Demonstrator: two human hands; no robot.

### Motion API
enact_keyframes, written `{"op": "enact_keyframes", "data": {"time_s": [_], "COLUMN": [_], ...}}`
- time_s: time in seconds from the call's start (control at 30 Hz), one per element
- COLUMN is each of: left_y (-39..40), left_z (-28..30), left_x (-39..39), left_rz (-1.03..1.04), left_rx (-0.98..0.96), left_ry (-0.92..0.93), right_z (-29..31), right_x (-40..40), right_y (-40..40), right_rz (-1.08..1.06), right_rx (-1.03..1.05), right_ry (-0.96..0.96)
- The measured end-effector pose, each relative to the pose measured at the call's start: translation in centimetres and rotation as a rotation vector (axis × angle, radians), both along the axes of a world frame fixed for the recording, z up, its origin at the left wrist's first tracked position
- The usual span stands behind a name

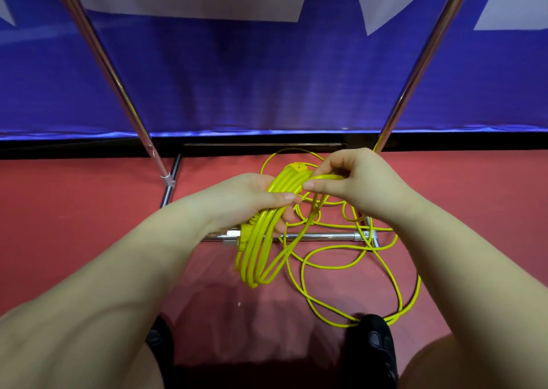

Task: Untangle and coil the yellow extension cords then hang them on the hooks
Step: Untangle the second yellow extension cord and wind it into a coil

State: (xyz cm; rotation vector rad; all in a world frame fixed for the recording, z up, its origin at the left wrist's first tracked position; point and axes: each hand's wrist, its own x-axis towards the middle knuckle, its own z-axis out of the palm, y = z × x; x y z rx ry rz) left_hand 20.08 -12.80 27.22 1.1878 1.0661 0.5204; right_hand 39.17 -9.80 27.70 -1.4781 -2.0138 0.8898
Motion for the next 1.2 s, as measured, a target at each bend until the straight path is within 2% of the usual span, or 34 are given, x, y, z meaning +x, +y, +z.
{"op": "enact_keyframes", "data": {"time_s": [0.2, 0.33, 0.5, 0.6, 0.67, 0.77, 0.83, 0.93, 1.0, 1.1, 1.2], "left_y": [0.0, 0.1, 1.0, 1.7, 2.0, 2.1, 2.1, 2.0, 1.9, 1.7, 1.3], "left_z": [0.5, 0.6, 1.4, 2.0, 2.3, 2.0, 1.5, 1.1, 0.7, 0.1, -0.2], "left_x": [0.0, 0.0, -1.2, -2.4, -3.0, -3.4, -3.2, -2.9, -2.7, -2.3, -1.8], "left_rz": [-0.093, -0.067, 0.209, 0.407, 0.529, 0.607, 0.614, 0.537, 0.468, 0.371, 0.232], "left_rx": [-0.078, -0.025, 0.044, 0.049, 0.054, 0.123, 0.169, 0.165, 0.161, 0.216, 0.316], "left_ry": [0.003, -0.002, -0.150, -0.308, -0.395, -0.323, -0.205, -0.145, -0.115, 0.025, 0.228], "right_z": [-0.7, -0.7, -2.7, -4.0, -4.4, -4.2, -3.6, -1.8, -0.6, 0.6, 0.9], "right_x": [0.7, 1.0, 2.4, 2.9, 2.8, 2.1, 1.1, -0.4, -0.9, -1.5, -1.8], "right_y": [-0.2, -0.4, 0.1, -0.2, -0.2, 0.1, 0.2, -0.2, -0.2, -0.2, 0.0], "right_rz": [0.020, -0.045, 0.013, 0.133, 0.133, 0.037, -0.031, -0.159, -0.203, -0.263, -0.360], "right_rx": [-0.076, -0.214, -0.439, -0.472, -0.456, -0.353, -0.338, -0.458, -0.541, -0.657, -0.725], "right_ry": [-0.170, -0.234, -0.525, -0.745, -0.758, -0.524, -0.263, 0.248, 0.501, 0.799, 1.004]}}
